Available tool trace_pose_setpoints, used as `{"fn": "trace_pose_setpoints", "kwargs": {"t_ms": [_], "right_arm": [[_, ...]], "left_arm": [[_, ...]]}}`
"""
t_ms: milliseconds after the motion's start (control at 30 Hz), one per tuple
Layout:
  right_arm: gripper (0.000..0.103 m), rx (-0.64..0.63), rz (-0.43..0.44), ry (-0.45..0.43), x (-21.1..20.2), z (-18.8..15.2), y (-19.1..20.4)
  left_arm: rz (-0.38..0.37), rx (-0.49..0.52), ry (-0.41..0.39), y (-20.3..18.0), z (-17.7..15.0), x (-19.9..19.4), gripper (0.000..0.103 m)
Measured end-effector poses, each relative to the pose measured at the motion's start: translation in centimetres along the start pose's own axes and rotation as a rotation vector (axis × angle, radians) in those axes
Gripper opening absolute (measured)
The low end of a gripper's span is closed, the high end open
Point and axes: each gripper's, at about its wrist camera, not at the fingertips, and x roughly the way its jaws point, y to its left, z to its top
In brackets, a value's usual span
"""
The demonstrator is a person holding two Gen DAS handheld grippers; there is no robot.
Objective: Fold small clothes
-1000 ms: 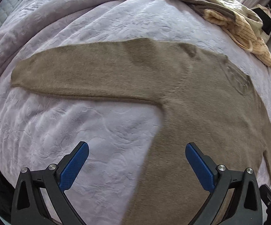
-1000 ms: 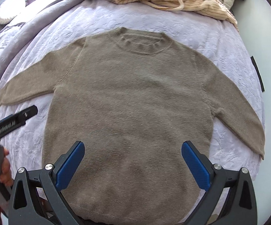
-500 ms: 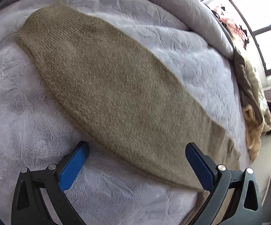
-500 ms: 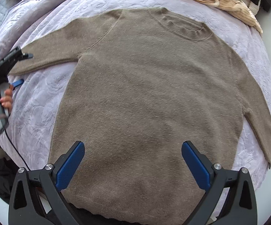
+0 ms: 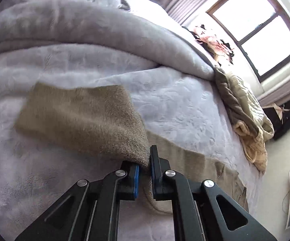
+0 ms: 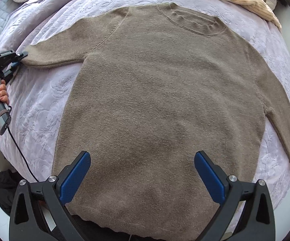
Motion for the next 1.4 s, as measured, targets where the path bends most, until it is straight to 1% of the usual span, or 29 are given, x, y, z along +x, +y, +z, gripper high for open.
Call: {"fn": "trace_pose_setpoints", "kwargs": {"t_ms": [67,167,267,333,400,467,533,600,633,667,700,767,833,933,1000,1033,1100,1133,1167,1200,1233,1267,1300,1333,1367,1400], "right_arm": [[0.103,0.020,0.004,-0.007,-0.2,-0.1,-1.0],[0.103,0.058,0.011,-0.022,-0.6,-0.3,-2.7],[0.103,0.104,0.015,-0.040,-1.2,-0.6,-4.9],[0.103,0.141,0.017,-0.047,-1.4,-0.9,-6.5],[0.103,0.185,0.017,-0.049,-1.4,-1.4,-8.4],[0.103,0.226,0.018,-0.049,-1.2,-2.1,-10.4],[0.103,0.265,0.015,-0.044,-0.9,-2.7,-12.3],[0.103,0.293,0.014,-0.037,-0.4,-3.4,-13.7],[0.103,0.314,0.012,-0.029,0.0,-3.8,-14.7],[0.103,0.327,0.011,-0.023,0.3,-4.1,-15.3],[0.103,0.342,0.010,-0.016,0.7,-4.4,-16.0],[0.103,0.366,0.008,-0.009,1.1,-4.8,-17.1],[0.103,0.376,0.003,-0.010,1.3,-4.7,-18.0],[0.103,0.353,-0.021,-0.036,0.8,-3.7,-18.3],[0.103,0.303,-0.041,-0.071,0.3,-2.1,-17.8],[0.103,0.275,-0.048,-0.091,0.0,-1.1,-17.5],[0.103,0.189,-0.060,-0.147,-0.5,1.3,-16.2],[0.103,0.112,-0.066,-0.190,-0.8,3.3,-14.4],[0.103,0.070,-0.068,-0.210,-0.9,4.4,-13.3],[0.103,0.002,-0.073,-0.243,-0.9,5.7,-11.5],[0.103,-0.095,-0.082,-0.289,-0.7,7.8,-8.9],[0.103,-0.146,-0.092,-0.311,-0.5,8.9,-7.6],[0.103,-0.234,-0.114,-0.345,0.2,10.7,-5.1],[0.102,-0.289,-0.131,-0.364,0.9,11.8,-3.4],[0.102,-0.355,-0.156,-0.383,1.8,13.1,-1.5],[0.100,-0.406,-0.184,-0.399,2.9,14.4,0.0]], "left_arm": [[-0.029,0.087,-0.023,-3.7,0.0,-0.7,0.010],[-0.095,0.213,-0.038,-9.9,-0.7,-1.1,0.010],[-0.185,0.344,-0.017,-16.7,-2.9,-1.0,0.010],[-0.226,0.438,0.016,-21.0,-5.3,-0.3,0.010],[-0.241,0.538,0.064,-25.0,-8.6,1.2,0.010],[-0.253,0.601,0.126,-27.4,-11.9,3.0,0.010],[-0.235,0.668,0.191,-29.6,-15.6,5.1,0.010],[-0.180,0.723,0.237,-30.6,-18.9,7.1,0.011],[-0.145,0.748,0.259,-30.9,-20.2,8.1,0.011],[-0.103,0.771,0.282,-31.1,-21.5,9.0,0.019],[-0.073,0.787,0.305,-30.9,-22.5,9.9,0.041],[-0.032,0.802,0.309,-30.5,-23.7,10.4,0.066],[-0.008,0.820,0.295,-30.3,-24.1,9.6,0.066],[-0.015,0.821,0.295,-30.0,-22.9,7.3,0.066],[-0.026,0.807,0.259,-29.0,-21.0,5.3,0.066],[-0.016,0.792,0.236,-28.2,-19.6,4.6,0.066],[0.034,0.734,0.198,-25.7,-16.5,3.8,0.066],[0.063,0.700,0.193,-24.4,-14.9,4.1,0.066],[0.098,0.665,0.194,-22.7,-13.4,4.5,0.066],[0.142,0.633,0.206,-21.2,-12.0,5.2,0.066],[0.184,0.600,0.222,-19.7,-10.9,6.0,0.066],[0.213,0.564,0.237,-18.3,-9.9,6.7,0.066],[0.228,0.525,0.253,-16.9,-9.1,7.4,0.066],[0.228,0.488,0.273,-15.8,-8.7,8.0,0.066],[0.220,0.463,0.293,-15.0,-8.4,8.5,0.066],[0.217,0.452,0.309,-14.3,-8.4,9.0,0.066]]}}
